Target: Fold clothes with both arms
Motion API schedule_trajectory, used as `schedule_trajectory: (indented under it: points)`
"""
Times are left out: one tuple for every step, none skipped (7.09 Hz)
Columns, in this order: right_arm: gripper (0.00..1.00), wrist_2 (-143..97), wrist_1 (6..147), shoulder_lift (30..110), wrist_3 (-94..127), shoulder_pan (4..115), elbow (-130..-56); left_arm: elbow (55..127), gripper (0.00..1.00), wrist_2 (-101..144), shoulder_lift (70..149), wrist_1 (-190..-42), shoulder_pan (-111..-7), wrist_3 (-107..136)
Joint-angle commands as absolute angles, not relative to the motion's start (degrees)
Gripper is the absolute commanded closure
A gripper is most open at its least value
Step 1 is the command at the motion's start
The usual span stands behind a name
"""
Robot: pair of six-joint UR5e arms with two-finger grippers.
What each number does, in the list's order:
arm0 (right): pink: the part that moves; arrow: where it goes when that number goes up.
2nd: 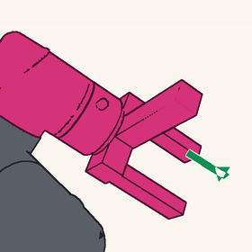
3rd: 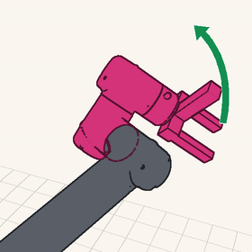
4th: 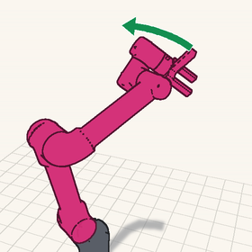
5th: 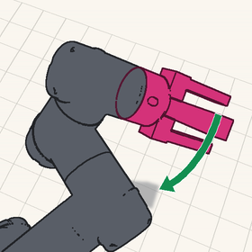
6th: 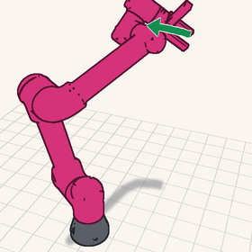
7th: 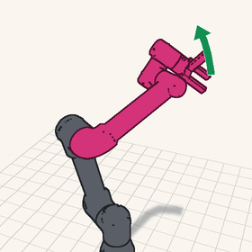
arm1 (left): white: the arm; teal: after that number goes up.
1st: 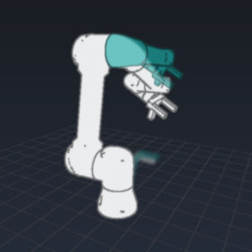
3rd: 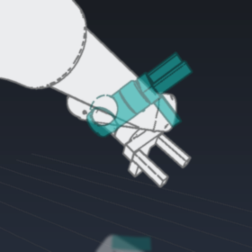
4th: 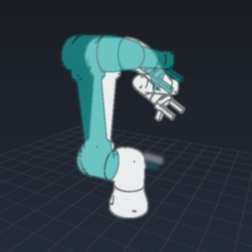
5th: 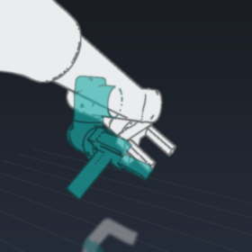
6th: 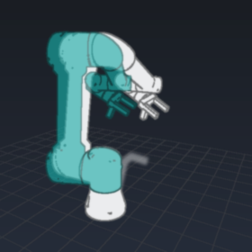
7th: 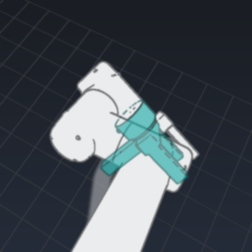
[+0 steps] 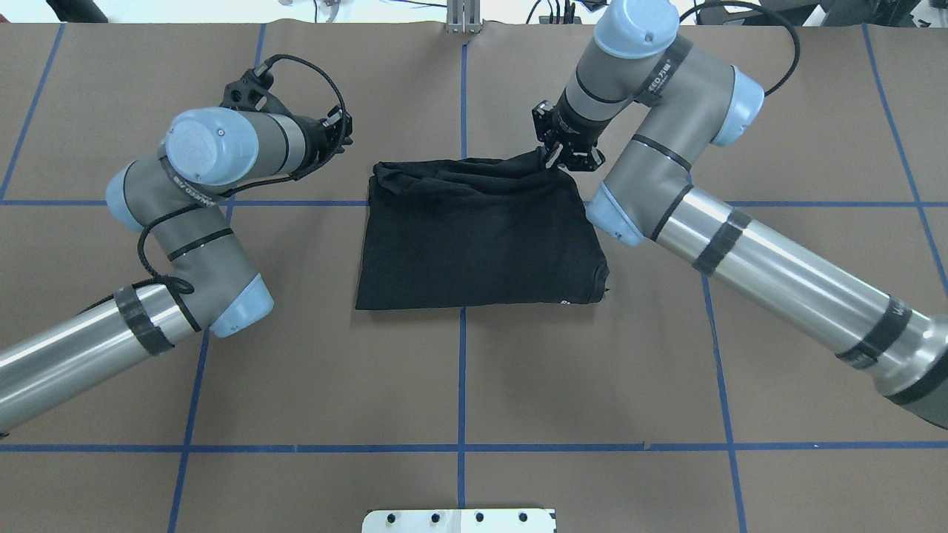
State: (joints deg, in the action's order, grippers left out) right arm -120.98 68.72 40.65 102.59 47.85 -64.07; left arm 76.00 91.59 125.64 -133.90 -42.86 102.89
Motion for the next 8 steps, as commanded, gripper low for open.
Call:
schedule_trajectory:
  points:
    - [0.0, -120.94, 68.03, 38.06, 100.55, 49.74, -61.43, 74.7, 0.0, 91.67, 126.47, -134.82, -44.29, 101.16]
    - [0.0, -121.11, 68.29, 38.32, 99.24, 50.44, -62.22, 76.36, 0.0, 92.1, 126.3, -134.65, -45.08, 100.9]
    - [0.0, -121.64, 68.38, 39.97, 97.58, 51.93, -63.88, 78.12, 0.0, 97.33, 125.86, -133.95, -46.57, 97.68]
    - [0.0, -122.34, 69.07, 45.21, 92.69, 53.68, -69.03, 82.14, 0.0, 101.3, 123.16, -133.25, -48.84, 92.08]
    - [0.0, -122.43, 72.39, 49.53, 84.11, 55.09, -73.78, 87.92, 0.0, 103.16, 118.35, -132.81, -49.82, 83.76]
    - [0.0, -122.43, 78.16, 52.88, 72.97, 56.85, -79.22, 92.42, 0.0, 103.71, 113.95, -132.54, -51.31, 72.8]
    - [0.0, -122.43, 82.66, 57.61, 61.29, 58.95, -85.28, 96.11, 0.0, 106.5, 109.47, -129.93, -53.76, 62.16]
    - [0.0, -122.95, 84.1, 62.44, 51.17, 62.63, -88.91, 99.63, 0.0, 110.26, 104.73, -127.64, -57.53, 50.04]
